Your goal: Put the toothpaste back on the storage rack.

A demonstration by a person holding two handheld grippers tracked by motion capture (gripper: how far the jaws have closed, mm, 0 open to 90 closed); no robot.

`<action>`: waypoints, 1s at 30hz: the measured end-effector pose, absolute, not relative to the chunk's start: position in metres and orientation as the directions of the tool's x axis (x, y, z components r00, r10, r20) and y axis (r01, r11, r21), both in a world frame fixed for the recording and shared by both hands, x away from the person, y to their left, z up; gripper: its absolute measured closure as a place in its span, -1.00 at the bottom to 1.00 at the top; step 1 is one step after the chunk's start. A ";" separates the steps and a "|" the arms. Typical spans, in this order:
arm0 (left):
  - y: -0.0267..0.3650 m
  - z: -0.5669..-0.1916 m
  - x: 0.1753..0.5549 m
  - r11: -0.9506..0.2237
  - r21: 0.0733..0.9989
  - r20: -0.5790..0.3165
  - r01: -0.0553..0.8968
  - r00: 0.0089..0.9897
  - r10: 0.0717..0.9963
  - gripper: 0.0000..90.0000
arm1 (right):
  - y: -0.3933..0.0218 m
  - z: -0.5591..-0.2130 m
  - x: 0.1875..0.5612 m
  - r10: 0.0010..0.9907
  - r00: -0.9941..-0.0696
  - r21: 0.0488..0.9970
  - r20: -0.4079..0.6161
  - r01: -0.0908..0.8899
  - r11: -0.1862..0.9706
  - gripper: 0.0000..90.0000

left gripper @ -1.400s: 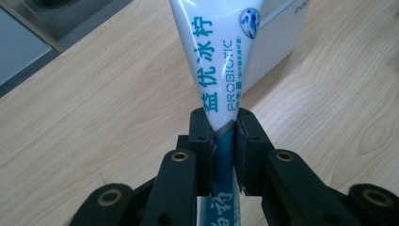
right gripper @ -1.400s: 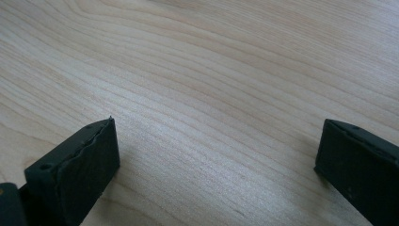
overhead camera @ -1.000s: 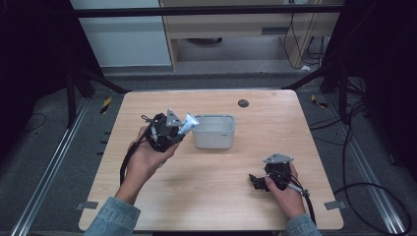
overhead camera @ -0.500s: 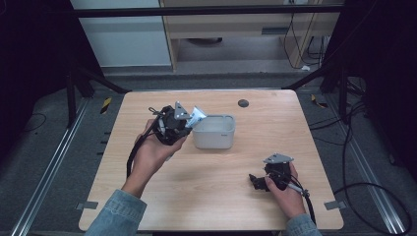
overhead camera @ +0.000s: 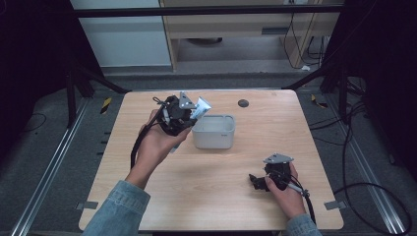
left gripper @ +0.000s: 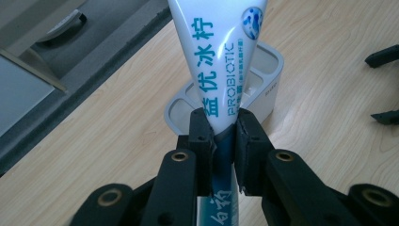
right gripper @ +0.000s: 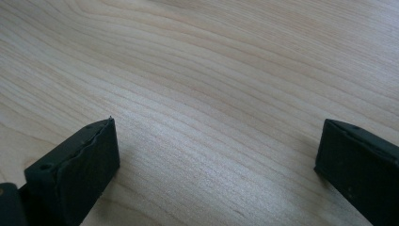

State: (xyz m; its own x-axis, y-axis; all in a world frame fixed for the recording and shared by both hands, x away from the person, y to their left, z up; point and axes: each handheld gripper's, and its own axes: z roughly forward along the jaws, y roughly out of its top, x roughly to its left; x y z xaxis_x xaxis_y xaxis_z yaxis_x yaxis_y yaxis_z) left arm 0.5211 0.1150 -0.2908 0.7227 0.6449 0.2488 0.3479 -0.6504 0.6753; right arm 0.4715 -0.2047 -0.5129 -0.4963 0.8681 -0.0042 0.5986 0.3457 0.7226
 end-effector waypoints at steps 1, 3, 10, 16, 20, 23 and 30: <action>0.113 -0.290 0.522 -0.650 0.677 0.247 0.346 0.725 0.643 0.75 | -0.205 -0.513 0.471 0.868 -0.496 0.723 -0.005 0.598 0.346 -0.99; 0.111 -0.288 0.523 -0.648 0.680 0.244 0.343 0.727 0.642 0.75 | -0.205 -0.513 0.471 0.868 -0.497 0.723 -0.004 0.598 0.346 -0.99; 0.103 -0.283 0.526 -0.626 0.705 0.227 0.334 0.730 0.645 0.75 | -0.205 -0.513 0.471 0.868 -0.497 0.723 -0.004 0.598 0.346 -0.99; 0.097 -0.282 0.534 -0.618 0.711 0.219 0.336 0.729 0.649 0.75 | -0.205 -0.513 0.471 0.868 -0.496 0.723 -0.004 0.599 0.346 -0.99; 0.096 -0.281 0.539 -0.601 0.721 0.199 0.344 0.728 0.656 0.75 | -0.205 -0.513 0.472 0.868 -0.497 0.723 -0.005 0.597 0.347 -0.99; 0.095 -0.280 0.541 -0.592 0.730 0.199 0.342 0.723 0.662 0.75 | -0.205 -0.513 0.471 0.868 -0.496 0.721 -0.004 0.600 0.346 -0.99; 0.092 -0.280 0.549 -0.562 0.752 0.165 0.346 0.726 0.668 0.75 | -0.205 -0.513 0.472 0.867 -0.499 0.723 -0.009 0.596 0.350 -0.99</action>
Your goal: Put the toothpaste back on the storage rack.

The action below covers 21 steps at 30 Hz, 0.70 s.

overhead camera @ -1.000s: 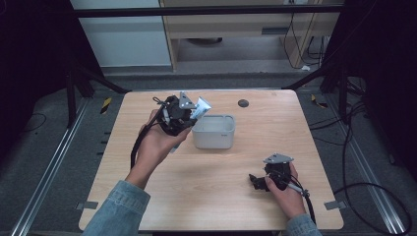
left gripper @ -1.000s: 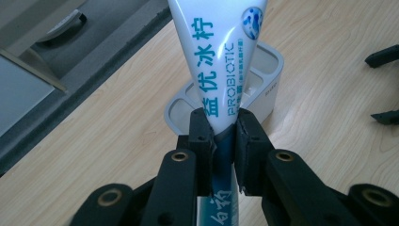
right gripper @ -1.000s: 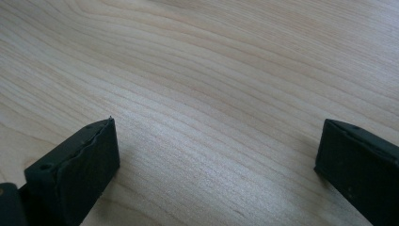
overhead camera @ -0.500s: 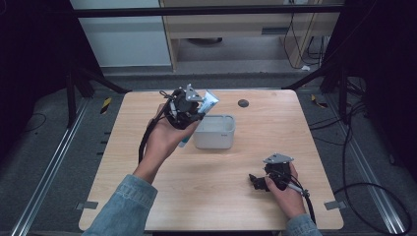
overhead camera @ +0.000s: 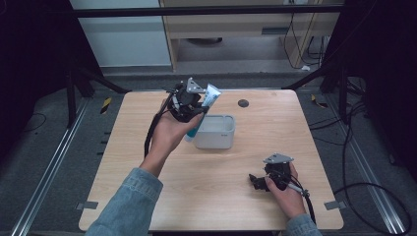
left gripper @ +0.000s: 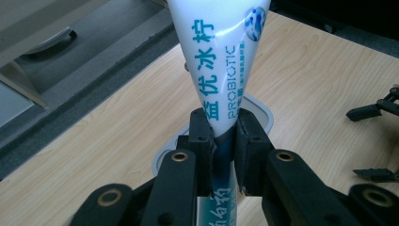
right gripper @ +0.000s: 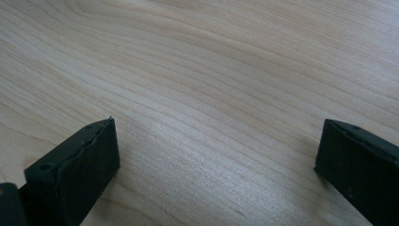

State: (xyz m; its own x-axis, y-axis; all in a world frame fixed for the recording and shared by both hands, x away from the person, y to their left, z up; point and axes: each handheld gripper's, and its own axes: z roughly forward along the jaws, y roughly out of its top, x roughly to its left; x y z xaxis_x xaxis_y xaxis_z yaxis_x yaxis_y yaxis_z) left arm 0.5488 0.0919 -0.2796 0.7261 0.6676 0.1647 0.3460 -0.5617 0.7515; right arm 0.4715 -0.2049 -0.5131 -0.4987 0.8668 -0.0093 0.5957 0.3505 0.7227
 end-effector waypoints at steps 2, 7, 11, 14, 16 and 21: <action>0.090 -0.280 0.551 -0.567 0.749 0.174 0.344 0.723 0.668 0.75 | -0.205 -0.513 0.471 0.867 -0.499 0.722 -0.009 0.596 0.350 -0.99; 0.087 -0.277 0.555 -0.549 0.765 0.173 0.337 0.712 0.680 0.75 | -0.205 -0.513 0.472 0.863 -0.506 0.722 -0.010 0.593 0.356 -0.99; 0.079 -0.275 0.557 -0.556 0.765 0.191 0.326 0.708 0.679 0.75 | -0.205 -0.513 0.472 0.862 -0.507 0.723 -0.011 0.592 0.358 -0.99; 0.075 -0.274 0.560 -0.544 0.774 0.183 0.324 0.708 0.682 0.75 | -0.205 -0.513 0.472 0.862 -0.507 0.723 -0.012 0.591 0.358 -0.99; 0.073 -0.274 0.562 -0.540 0.777 0.183 0.323 0.705 0.685 0.75 | -0.205 -0.513 0.472 0.862 -0.507 0.723 -0.012 0.591 0.358 -0.99; 0.072 -0.273 0.564 -0.500 0.805 0.162 0.320 0.692 0.704 0.75 | -0.205 -0.513 0.472 0.863 -0.506 0.722 -0.010 0.593 0.356 -0.99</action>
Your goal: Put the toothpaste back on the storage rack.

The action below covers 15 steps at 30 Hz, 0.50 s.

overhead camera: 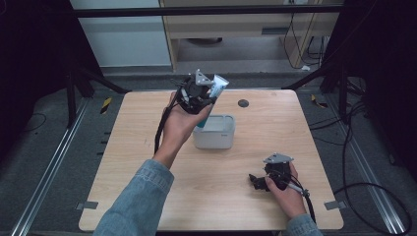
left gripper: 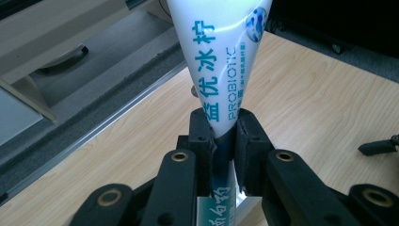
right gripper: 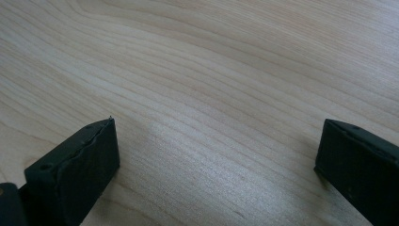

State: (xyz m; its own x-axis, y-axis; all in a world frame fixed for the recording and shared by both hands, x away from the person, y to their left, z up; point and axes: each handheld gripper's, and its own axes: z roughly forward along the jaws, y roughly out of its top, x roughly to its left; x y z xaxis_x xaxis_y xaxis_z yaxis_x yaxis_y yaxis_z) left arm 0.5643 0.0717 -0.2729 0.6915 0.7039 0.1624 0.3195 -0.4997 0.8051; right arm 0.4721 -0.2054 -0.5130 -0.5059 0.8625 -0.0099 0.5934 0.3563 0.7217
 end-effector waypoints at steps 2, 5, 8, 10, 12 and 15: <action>0.071 -0.273 0.565 -0.496 0.808 0.163 0.318 0.688 0.707 0.75 | -0.205 -0.513 0.472 0.862 -0.507 0.722 -0.011 0.592 0.358 -0.99; 0.070 -0.274 0.567 -0.496 0.809 0.167 0.317 0.684 0.710 0.75 | -0.205 -0.513 0.472 0.862 -0.507 0.722 -0.012 0.592 0.358 -0.99; 0.070 -0.274 0.567 -0.486 0.815 0.163 0.316 0.680 0.715 0.75 | -0.205 -0.513 0.472 0.862 -0.507 0.722 -0.012 0.592 0.358 -0.99; 0.069 -0.274 0.567 -0.484 0.818 0.165 0.311 0.678 0.716 0.75 | -0.205 -0.513 0.472 0.862 -0.507 0.722 -0.012 0.592 0.358 -0.99; 0.069 -0.273 0.567 -0.481 0.822 0.169 0.305 0.675 0.718 0.75 | -0.205 -0.513 0.472 0.862 -0.506 0.722 -0.011 0.593 0.358 -0.99; 0.068 -0.274 0.567 -0.472 0.828 0.170 0.303 0.667 0.725 0.75 | -0.205 -0.513 0.472 0.862 -0.506 0.722 -0.012 0.592 0.358 -0.99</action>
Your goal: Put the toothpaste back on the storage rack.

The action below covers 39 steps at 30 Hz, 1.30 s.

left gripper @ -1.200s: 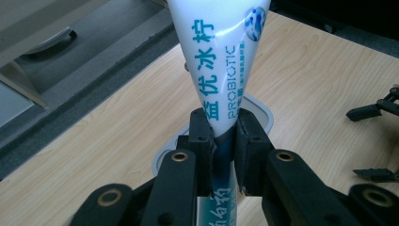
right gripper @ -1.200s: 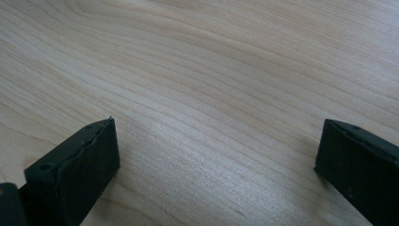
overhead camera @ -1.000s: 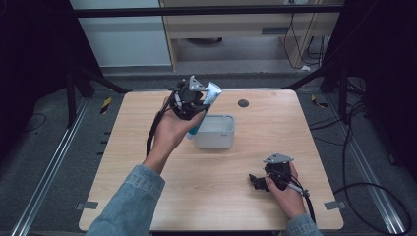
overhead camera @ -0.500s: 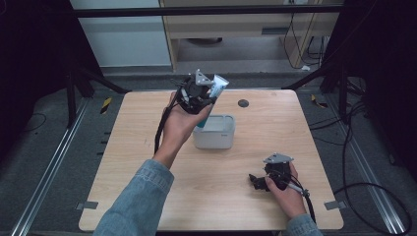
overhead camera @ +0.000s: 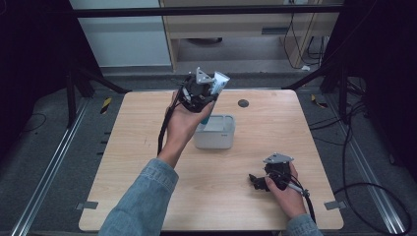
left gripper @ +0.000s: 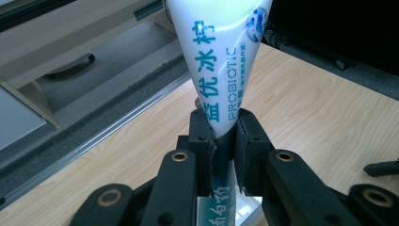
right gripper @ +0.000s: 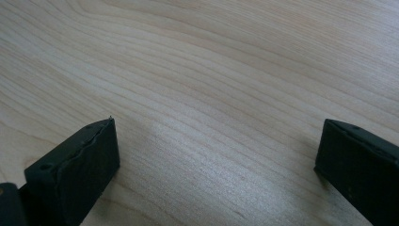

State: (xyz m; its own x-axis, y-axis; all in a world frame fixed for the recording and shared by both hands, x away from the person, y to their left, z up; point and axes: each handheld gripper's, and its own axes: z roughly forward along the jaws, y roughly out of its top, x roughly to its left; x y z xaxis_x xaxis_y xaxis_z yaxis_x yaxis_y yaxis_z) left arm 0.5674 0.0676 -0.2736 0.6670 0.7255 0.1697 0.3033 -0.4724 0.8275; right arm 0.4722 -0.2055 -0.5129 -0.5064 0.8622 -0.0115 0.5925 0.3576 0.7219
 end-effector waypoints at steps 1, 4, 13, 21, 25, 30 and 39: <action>0.067 -0.274 0.568 -0.467 0.831 0.168 0.302 0.664 0.729 0.75 | -0.205 -0.513 0.472 0.862 -0.506 0.722 -0.011 0.592 0.357 -0.99; 0.066 -0.274 0.568 -0.454 0.840 0.165 0.298 0.656 0.737 0.75 | -0.205 -0.513 0.472 0.864 -0.504 0.721 -0.007 0.596 0.353 -0.99; 0.058 -0.276 0.568 -0.444 0.849 0.166 0.287 0.652 0.740 0.74 | -0.205 -0.513 0.472 0.863 -0.505 0.724 -0.008 0.593 0.354 -0.99; 0.058 -0.280 0.574 -0.434 0.860 0.182 0.268 0.634 0.752 0.74 | -0.205 -0.513 0.472 0.862 -0.506 0.723 -0.010 0.592 0.356 -0.99; 0.058 -0.281 0.574 -0.418 0.869 0.176 0.263 0.626 0.760 0.74 | -0.205 -0.513 0.472 0.863 -0.506 0.723 -0.008 0.593 0.354 -0.99; 0.057 -0.280 0.575 -0.408 0.877 0.173 0.254 0.625 0.761 0.74 | -0.205 -0.513 0.472 0.863 -0.505 0.723 -0.008 0.593 0.354 -0.99; 0.053 -0.288 0.583 -0.390 0.884 0.153 0.257 0.628 0.763 0.75 | -0.205 -0.513 0.473 0.861 -0.509 0.723 -0.008 0.592 0.356 -0.99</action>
